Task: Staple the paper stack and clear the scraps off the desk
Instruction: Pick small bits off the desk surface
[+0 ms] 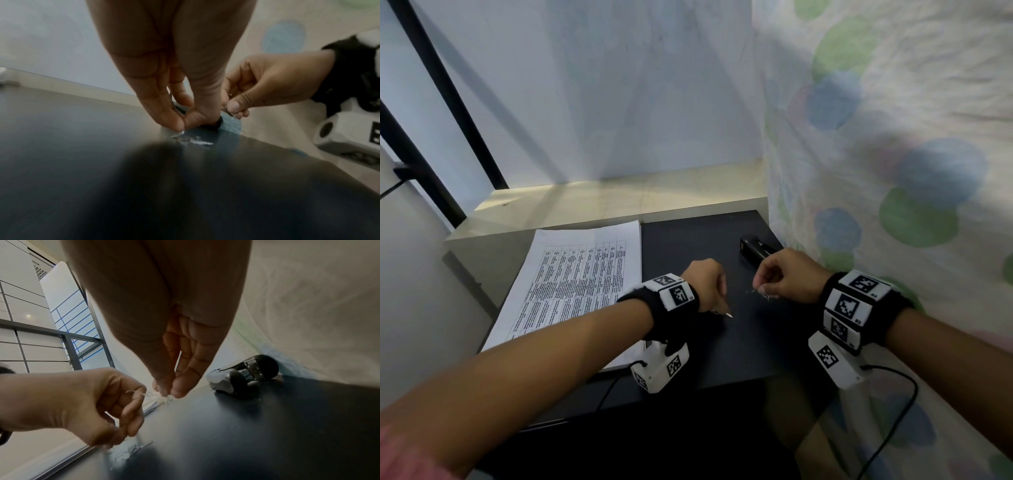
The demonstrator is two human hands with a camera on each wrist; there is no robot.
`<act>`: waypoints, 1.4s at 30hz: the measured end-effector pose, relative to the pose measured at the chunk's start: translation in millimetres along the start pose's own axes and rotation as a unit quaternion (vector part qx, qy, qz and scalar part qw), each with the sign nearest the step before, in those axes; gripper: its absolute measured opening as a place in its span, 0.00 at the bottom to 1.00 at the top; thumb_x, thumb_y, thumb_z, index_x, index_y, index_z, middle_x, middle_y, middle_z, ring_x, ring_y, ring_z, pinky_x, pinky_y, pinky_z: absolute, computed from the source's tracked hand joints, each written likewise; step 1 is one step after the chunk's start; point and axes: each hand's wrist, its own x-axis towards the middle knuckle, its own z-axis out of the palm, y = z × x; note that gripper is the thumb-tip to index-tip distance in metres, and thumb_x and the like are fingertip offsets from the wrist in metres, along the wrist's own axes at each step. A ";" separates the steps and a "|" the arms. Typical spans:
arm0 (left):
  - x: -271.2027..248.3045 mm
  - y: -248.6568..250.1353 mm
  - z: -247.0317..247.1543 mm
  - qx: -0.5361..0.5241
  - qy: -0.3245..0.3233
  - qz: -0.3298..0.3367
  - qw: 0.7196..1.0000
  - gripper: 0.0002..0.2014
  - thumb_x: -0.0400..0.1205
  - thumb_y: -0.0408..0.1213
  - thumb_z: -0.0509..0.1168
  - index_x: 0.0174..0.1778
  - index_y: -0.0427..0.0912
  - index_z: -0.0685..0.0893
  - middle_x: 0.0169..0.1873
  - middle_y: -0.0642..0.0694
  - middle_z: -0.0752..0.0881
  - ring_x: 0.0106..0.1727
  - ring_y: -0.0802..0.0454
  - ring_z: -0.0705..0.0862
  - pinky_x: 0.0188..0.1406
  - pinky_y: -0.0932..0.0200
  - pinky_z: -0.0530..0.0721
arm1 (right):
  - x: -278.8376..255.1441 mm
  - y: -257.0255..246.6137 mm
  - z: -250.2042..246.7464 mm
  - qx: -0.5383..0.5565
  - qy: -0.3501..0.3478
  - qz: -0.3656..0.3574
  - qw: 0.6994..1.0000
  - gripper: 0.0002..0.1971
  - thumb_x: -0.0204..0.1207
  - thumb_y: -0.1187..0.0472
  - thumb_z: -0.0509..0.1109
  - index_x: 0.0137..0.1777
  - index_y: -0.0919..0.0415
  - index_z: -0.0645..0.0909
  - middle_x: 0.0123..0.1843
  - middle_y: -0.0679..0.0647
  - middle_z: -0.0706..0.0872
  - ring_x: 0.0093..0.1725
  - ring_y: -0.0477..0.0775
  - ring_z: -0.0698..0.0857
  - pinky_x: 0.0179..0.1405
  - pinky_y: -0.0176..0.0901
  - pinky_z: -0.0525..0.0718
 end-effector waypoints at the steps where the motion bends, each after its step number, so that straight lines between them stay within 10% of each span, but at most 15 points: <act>1: -0.2 -2.2 -3.2 -0.010 0.006 -0.005 1.000 0.15 0.67 0.31 0.76 0.26 0.49 0.75 0.38 0.47 0.86 0.40 0.52 0.84 0.39 0.61 0.84 | 0.3 -0.3 -0.1 -0.001 0.000 0.000 1.000 0.11 0.71 0.68 0.74 0.35 0.50 0.83 0.31 0.44 0.85 0.24 0.31 0.82 0.30 0.25 0.80; 8: -4.8 -9.6 -27.7 -0.083 0.039 -0.005 0.996 0.14 0.69 0.26 0.73 0.27 0.47 0.76 0.35 0.48 0.88 0.27 0.62 0.82 0.26 0.73 0.80 | 1.4 -6.4 6.2 0.004 -0.004 -0.001 1.000 0.12 0.71 0.68 0.74 0.33 0.49 0.83 0.33 0.46 0.87 0.31 0.39 0.84 0.36 0.28 0.80; 26: -2.2 -15.4 -15.4 -0.126 -0.013 0.002 0.992 0.10 0.74 0.21 0.68 0.42 0.42 0.87 0.33 0.48 0.90 0.34 0.55 0.85 0.46 0.58 0.88 | 11.5 -16.7 22.8 -0.035 -0.011 0.042 0.998 0.04 0.70 0.67 0.75 0.41 0.59 0.88 0.29 0.45 0.83 0.27 0.37 0.80 0.42 0.33 0.84; 33: -8.7 -15.0 -9.0 0.057 -0.068 -0.014 0.996 0.25 0.67 0.40 0.80 0.60 0.40 0.86 0.57 0.46 0.89 0.58 0.48 0.87 0.59 0.59 0.82 | 12.9 -19.5 26.7 -0.046 -0.025 0.074 0.996 0.06 0.69 0.66 0.75 0.36 0.56 0.89 0.36 0.55 0.91 0.29 0.41 0.82 0.43 0.32 0.84; 42: 3.7 -3.1 -3.4 0.025 -0.056 0.014 0.998 0.12 0.70 0.30 0.76 0.49 0.39 0.90 0.45 0.42 0.91 0.44 0.50 0.87 0.58 0.55 0.86 | 17.9 -19.2 27.4 -0.062 -0.040 0.082 0.994 0.07 0.68 0.69 0.73 0.42 0.59 0.90 0.30 0.50 0.88 0.19 0.31 0.79 0.41 0.30 0.83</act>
